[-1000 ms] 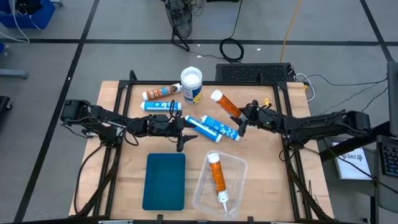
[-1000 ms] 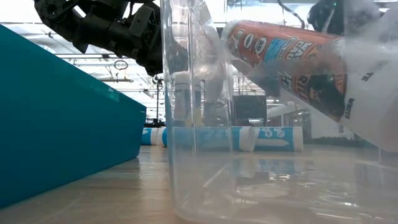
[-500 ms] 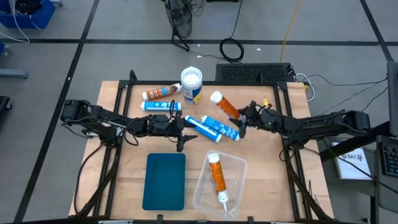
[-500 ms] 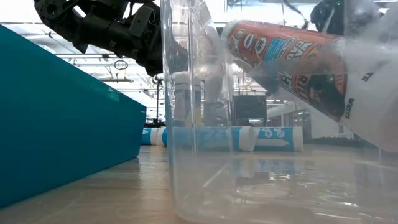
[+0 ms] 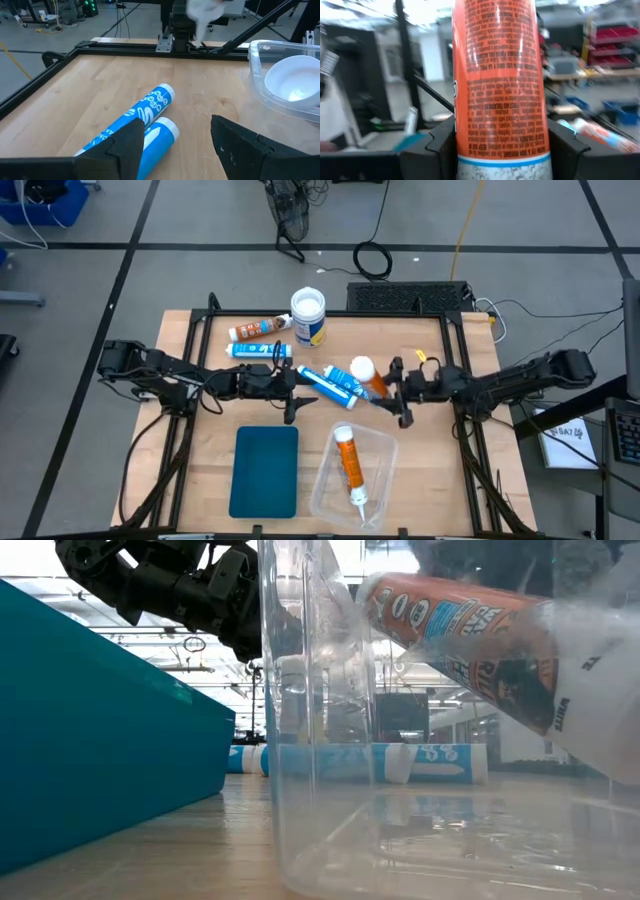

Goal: Pick & place silicon tubes, Sealant and Lysol wipes
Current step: Put the right orange sealant into the white bin, then adjust the white bin

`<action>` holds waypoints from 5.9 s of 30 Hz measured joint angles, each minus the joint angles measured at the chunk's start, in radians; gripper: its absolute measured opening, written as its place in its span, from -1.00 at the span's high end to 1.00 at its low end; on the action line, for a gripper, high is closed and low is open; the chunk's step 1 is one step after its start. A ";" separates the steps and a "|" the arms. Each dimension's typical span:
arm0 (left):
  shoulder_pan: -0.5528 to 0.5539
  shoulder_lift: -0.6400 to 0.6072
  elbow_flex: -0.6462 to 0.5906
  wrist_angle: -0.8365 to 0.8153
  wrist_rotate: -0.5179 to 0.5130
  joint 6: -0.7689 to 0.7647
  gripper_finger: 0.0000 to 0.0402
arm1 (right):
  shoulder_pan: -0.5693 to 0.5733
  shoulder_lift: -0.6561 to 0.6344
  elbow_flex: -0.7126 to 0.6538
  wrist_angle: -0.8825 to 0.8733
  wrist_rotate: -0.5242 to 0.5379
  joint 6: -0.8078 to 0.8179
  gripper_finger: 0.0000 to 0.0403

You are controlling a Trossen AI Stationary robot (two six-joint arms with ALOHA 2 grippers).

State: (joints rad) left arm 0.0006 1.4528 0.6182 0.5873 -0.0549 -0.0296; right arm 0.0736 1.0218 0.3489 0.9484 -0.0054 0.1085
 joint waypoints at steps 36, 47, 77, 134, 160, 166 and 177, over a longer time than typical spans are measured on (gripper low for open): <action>0.000 0.000 0.000 0.001 0.000 -0.001 -0.14 | 0.826 0.736 0.678 0.014 0.294 -0.311 0.01; 0.000 0.000 0.000 0.003 0.000 -0.001 -0.14 | 0.826 0.754 0.831 -0.029 0.299 -0.337 0.01; 0.000 0.000 0.000 0.008 0.000 -0.001 -0.14 | 0.772 0.755 0.665 -0.098 1.025 -0.348 0.02; 0.000 0.000 0.000 0.008 0.001 -0.001 -0.14 | 0.793 0.543 0.512 -0.057 0.767 -0.200 -0.39; 0.000 0.000 0.000 0.008 0.001 -0.001 -0.14 | 0.922 0.801 0.844 -0.405 0.144 -0.060 -0.12; 0.000 0.000 0.000 0.008 0.001 -0.001 -0.14 | 0.979 0.763 0.873 -0.623 0.470 -0.055 0.02; 0.000 0.000 0.000 0.008 0.001 -0.001 -0.14 | 1.041 0.603 0.873 -1.169 0.960 0.417 0.35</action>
State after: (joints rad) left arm 0.0004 1.4532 0.6186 0.5950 -0.0536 -0.0303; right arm 1.1145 1.6250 1.2221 -0.2206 0.9548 0.5251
